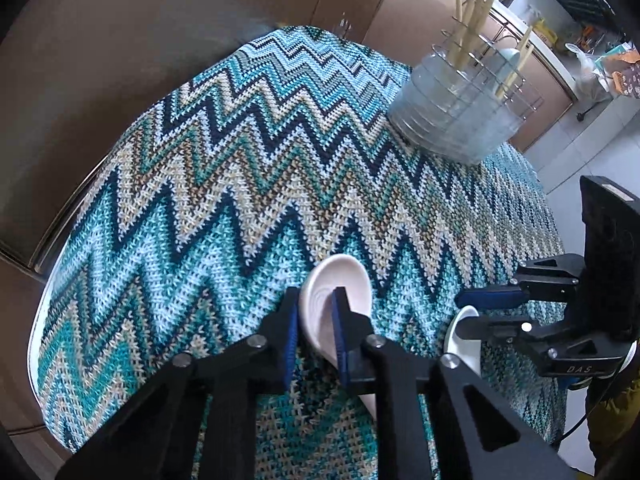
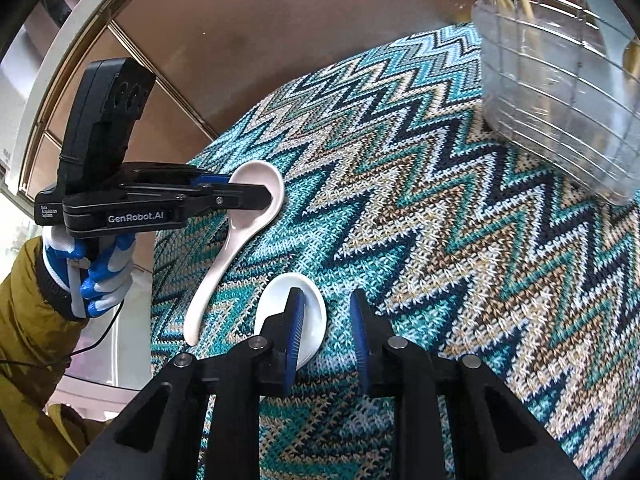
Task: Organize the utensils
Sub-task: 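Close the right gripper on a white spoon bowl while the left gripper grips the other spoon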
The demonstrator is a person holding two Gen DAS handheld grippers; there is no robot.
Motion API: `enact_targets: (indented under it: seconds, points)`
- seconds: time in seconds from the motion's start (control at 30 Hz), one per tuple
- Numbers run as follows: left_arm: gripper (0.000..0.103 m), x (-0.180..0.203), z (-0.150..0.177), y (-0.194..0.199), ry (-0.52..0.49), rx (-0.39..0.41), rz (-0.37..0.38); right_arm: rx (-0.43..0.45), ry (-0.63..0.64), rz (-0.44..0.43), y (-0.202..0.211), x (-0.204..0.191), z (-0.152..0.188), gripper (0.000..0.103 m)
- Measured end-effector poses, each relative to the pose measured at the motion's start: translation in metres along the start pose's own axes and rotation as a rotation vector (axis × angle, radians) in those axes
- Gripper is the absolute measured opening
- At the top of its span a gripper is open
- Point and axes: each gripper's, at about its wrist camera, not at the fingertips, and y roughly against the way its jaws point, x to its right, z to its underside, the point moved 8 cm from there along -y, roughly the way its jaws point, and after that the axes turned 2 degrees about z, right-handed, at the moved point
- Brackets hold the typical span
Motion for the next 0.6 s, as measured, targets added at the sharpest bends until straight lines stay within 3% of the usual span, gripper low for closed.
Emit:
enact_targets:
  seconds: [0.3,0.6]
  points:
    - [0.011,0.008,-0.003,-0.002,-0.050,0.011,-0.053,-0.016,0.073,-0.013,-0.009,-0.010,-0.005,0.008]
    - [0.009,0.017,-0.002,0.005,-0.058,0.045,-0.066,0.039,0.085,0.025,0.008,-0.012,0.001,0.005]
